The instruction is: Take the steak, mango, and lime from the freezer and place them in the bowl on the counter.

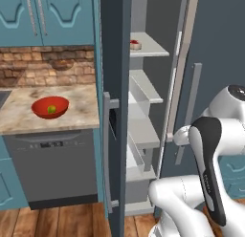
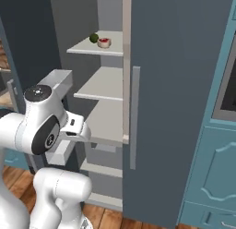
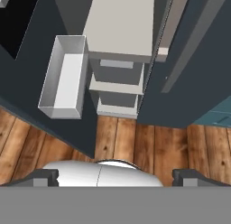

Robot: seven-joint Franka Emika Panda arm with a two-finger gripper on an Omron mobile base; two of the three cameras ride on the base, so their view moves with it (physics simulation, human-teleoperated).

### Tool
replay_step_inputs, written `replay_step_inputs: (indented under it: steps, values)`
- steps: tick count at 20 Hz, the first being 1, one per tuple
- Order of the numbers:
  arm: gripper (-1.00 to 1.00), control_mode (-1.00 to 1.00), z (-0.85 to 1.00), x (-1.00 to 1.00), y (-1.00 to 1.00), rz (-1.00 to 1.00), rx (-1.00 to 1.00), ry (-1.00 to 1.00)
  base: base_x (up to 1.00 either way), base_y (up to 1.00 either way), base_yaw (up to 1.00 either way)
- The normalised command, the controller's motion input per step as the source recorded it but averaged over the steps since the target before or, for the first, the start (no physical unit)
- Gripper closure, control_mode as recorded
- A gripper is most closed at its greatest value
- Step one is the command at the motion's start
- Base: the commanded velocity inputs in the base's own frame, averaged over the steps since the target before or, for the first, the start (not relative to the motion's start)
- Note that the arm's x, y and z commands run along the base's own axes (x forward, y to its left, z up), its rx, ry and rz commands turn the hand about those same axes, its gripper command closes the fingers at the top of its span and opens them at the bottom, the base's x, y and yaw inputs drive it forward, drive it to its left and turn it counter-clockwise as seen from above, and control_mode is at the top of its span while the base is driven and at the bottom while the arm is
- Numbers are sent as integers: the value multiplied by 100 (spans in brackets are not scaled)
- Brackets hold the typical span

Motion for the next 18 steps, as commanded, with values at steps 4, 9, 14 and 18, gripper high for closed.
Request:
replay_step_inputs:
  steps: [4, 9, 14, 18]
  values:
    - [-100, 100, 0, 0, 0, 0, 0, 0, -18, 8, 0]
    - [-100, 100, 0, 0, 0, 0, 0, 0, -7, -36, 1]
    - [-100, 100, 0, 0, 0, 0, 0, 0, -10, -55, 2]
    - [-100, 100, 0, 0, 0, 0, 0, 0, -6, -41, 0]
